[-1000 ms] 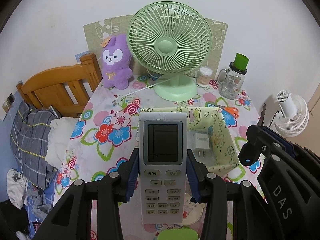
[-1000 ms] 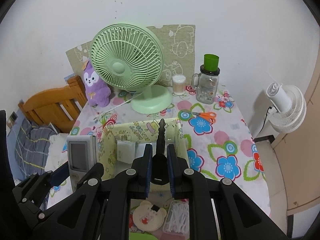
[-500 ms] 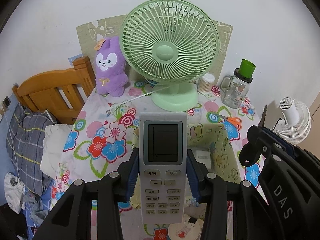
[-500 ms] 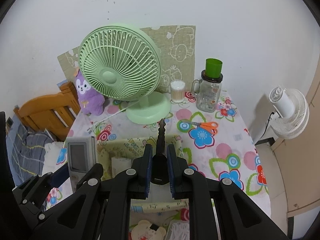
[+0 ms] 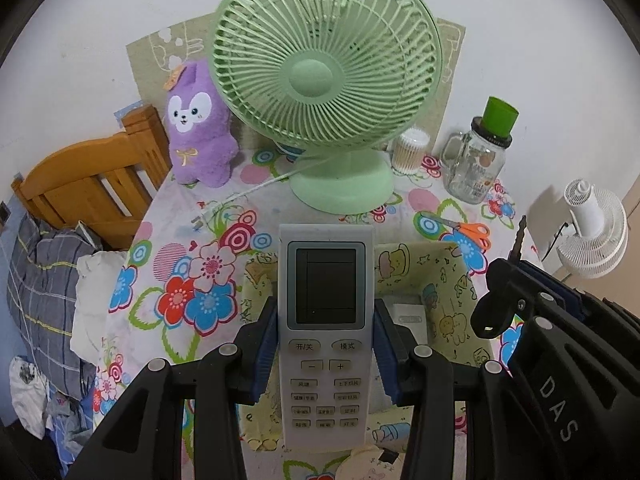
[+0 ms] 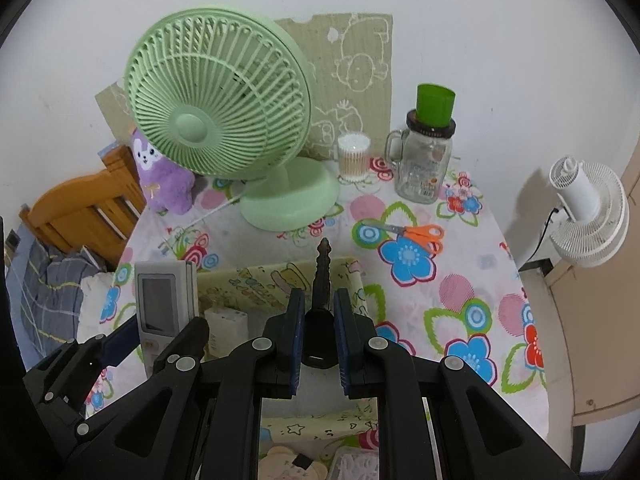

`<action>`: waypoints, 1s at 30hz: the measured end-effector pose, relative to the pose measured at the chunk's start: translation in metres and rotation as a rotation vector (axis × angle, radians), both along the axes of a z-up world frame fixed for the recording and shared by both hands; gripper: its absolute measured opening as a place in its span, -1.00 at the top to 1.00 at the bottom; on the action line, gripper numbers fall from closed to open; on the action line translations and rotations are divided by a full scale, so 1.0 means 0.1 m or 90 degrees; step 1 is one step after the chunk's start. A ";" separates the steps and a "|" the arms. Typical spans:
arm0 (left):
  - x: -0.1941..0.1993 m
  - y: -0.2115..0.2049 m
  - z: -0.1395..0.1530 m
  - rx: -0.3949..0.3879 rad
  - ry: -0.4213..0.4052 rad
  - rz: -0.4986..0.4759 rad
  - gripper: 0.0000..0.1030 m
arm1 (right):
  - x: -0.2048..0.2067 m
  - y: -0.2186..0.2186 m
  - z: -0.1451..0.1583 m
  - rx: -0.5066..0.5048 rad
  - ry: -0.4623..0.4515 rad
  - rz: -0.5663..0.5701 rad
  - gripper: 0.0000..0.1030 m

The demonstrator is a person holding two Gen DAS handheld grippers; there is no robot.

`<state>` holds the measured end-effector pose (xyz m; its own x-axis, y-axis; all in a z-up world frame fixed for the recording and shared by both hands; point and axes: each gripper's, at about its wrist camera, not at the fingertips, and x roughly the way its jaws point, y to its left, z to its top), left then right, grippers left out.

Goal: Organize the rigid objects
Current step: 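Lower the remote into the yellow box with the left tool while the right tool lowers its item, then open both tools to release the remote and item inside the box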

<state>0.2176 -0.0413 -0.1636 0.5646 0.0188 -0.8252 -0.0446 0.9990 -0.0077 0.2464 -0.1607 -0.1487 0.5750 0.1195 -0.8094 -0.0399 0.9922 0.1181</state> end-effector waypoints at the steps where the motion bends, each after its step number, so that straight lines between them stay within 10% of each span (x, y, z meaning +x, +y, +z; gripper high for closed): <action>1: 0.02 -0.01 -0.02 0.000 0.003 -0.002 0.13 | 0.01 0.00 -0.02 0.000 0.003 -0.001 0.66; 20: 0.19 -0.21 -0.48 0.007 0.054 -0.062 0.09 | 0.12 -0.11 -0.51 -0.012 0.068 0.002 0.66; 30: 0.18 -0.30 -0.54 0.015 0.066 -0.081 -0.43 | 0.10 -0.17 -0.59 -0.002 0.069 -0.001 0.66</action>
